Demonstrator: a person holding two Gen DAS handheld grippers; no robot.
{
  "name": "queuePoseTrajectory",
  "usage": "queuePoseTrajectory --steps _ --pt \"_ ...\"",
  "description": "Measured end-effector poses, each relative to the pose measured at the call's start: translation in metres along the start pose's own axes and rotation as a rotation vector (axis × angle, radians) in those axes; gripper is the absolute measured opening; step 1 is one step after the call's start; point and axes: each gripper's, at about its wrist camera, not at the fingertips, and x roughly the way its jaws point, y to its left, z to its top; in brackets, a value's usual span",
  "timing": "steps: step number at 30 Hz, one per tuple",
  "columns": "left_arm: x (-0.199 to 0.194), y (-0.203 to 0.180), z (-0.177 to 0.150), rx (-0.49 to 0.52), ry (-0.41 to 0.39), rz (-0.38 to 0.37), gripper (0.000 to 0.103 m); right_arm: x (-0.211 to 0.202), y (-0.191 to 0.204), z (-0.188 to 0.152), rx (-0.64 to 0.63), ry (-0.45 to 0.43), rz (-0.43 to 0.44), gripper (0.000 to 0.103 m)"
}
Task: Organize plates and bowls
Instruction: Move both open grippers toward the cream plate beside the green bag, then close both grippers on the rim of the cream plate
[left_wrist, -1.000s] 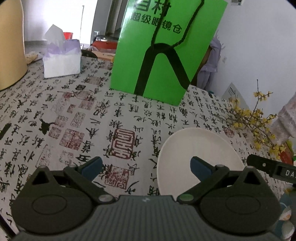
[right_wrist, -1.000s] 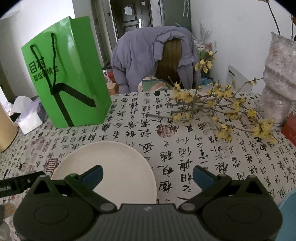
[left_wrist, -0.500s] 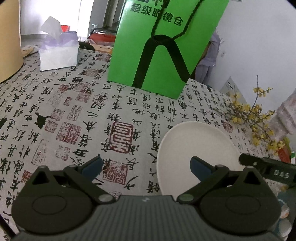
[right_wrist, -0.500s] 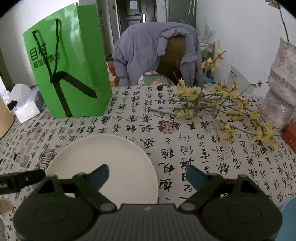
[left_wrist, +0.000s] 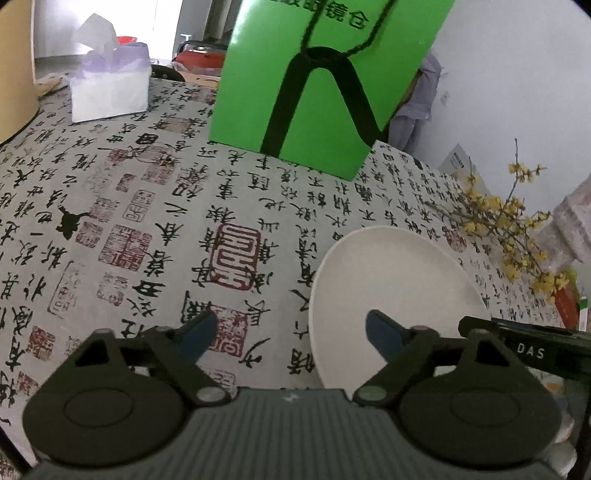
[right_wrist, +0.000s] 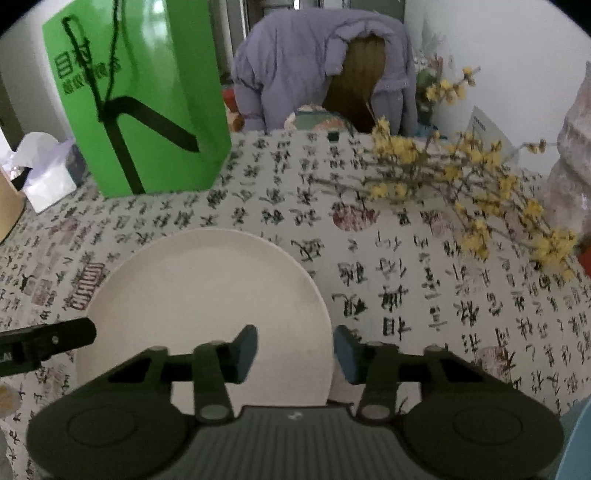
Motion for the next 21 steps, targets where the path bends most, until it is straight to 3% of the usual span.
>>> queuePoseTrajectory --steps 3,8,14,19,21 --pt "0.001 -0.005 -0.002 0.020 0.002 -0.003 0.075 0.002 -0.006 -0.002 0.015 0.013 0.001 0.035" --pt "0.004 -0.022 -0.009 0.106 -0.010 0.035 0.072 0.006 -0.012 -0.005 0.018 0.036 0.012 0.023" --pt "0.010 -0.024 -0.013 0.121 -0.005 0.043 0.060 0.008 -0.013 -0.005 0.023 0.038 0.026 0.020" --pt "0.011 -0.028 -0.014 0.140 -0.014 0.045 0.040 0.008 -0.014 -0.005 0.020 0.034 0.030 0.019" --pt "0.012 -0.029 -0.015 0.151 -0.017 0.051 0.026 0.008 -0.014 -0.005 0.022 0.032 0.031 0.018"
